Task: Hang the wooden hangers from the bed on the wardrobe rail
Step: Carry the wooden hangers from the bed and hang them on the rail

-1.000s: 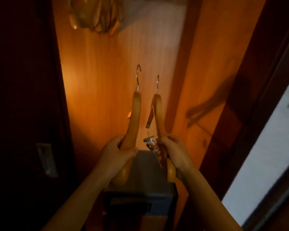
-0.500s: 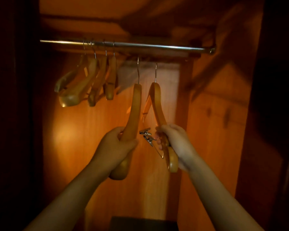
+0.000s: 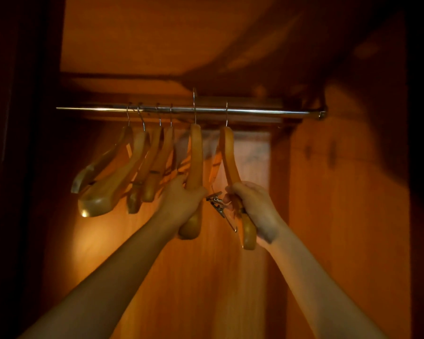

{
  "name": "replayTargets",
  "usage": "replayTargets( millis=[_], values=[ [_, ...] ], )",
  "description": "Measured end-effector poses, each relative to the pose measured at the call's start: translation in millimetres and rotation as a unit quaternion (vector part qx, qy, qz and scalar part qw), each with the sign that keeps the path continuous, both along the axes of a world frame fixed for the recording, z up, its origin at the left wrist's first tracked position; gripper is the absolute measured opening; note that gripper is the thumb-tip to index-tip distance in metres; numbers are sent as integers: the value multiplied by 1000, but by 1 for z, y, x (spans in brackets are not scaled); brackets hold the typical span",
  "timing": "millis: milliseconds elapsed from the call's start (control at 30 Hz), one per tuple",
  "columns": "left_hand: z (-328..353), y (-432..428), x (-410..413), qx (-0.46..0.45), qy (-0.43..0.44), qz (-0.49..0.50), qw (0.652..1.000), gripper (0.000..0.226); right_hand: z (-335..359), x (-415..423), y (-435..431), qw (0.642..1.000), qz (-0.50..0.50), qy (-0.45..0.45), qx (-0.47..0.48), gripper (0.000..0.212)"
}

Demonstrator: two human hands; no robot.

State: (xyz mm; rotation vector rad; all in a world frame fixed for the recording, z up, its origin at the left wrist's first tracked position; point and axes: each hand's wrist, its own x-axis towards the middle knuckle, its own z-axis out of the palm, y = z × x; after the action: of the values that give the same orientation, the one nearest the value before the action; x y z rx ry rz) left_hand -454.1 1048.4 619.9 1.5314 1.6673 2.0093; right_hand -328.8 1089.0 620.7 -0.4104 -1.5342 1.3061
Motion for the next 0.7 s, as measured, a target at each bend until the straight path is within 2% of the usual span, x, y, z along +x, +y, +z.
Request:
replayTargets(
  millis=[133, 267, 433, 600, 700],
  values=[
    [11, 13, -18, -32, -17, -15, 999, 2, 5, -10, 9, 1000, 8, 3, -11, 20],
    [16, 22, -32, -51, -39, -28, 998, 7, 11, -18, 15, 1000, 8, -1, 0, 24],
    [21, 23, -41, -68, -38, -52, 996, 4, 23, -29, 22, 999, 6, -24, 26, 18],
    [15, 23, -40, -68, -46, -51, 995, 10, 37, -47, 29, 998, -14, -51, 15, 19],
    [11, 22, -39, -56, -47, -58, 996, 27, 40, -56, 34, 998, -23, -53, 8, 18]
  ],
)
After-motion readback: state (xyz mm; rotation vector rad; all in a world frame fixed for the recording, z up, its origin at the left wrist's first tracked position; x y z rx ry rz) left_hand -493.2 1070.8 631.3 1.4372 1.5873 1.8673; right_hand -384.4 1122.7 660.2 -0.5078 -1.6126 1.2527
